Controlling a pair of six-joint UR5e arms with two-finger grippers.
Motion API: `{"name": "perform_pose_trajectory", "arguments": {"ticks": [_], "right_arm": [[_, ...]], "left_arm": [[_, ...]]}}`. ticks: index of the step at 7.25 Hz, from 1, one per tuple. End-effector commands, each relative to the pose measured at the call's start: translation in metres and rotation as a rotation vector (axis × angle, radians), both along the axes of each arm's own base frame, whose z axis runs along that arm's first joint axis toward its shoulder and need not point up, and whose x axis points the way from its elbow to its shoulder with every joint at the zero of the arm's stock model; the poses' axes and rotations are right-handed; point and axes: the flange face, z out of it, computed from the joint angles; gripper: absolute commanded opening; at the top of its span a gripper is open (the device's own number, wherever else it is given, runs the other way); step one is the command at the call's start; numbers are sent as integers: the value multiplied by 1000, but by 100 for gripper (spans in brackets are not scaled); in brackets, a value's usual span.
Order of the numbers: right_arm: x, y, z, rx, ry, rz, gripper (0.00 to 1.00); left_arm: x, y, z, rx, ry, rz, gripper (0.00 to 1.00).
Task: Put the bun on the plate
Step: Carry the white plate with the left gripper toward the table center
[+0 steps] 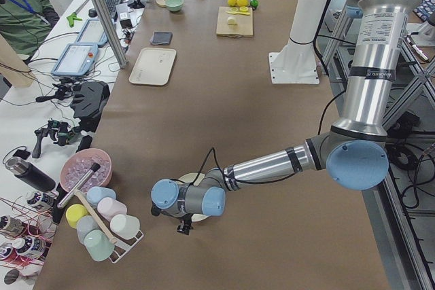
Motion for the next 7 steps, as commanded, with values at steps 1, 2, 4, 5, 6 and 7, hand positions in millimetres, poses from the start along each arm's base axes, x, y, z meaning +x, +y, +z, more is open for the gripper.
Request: {"name": "perform_pose_trajectory", "arguments": {"ticks": [1,2,4,5,6,7], "right_arm": [[-6,-2,-4,8,3,-8,100],[-7,-2,-8,14,0,-8,100],[-11,-5,-9,13,-3,-15,100],[-12,-5,-12,18,-6,-16,100],[-11,-4,-15,24,-8,-16,100],[-12,-8,-21,33,-9,-15,100]], "left_arm": [[5,1,3,-4,-1,8,76],[5,2,3,-10,-4,5,76],[3,4,9,-17,-18,4,55],[3,4,10,-17,-21,5,47],[0,4,13,17,-67,4,16],[-4,8,19,26,-105,3,0]]}}
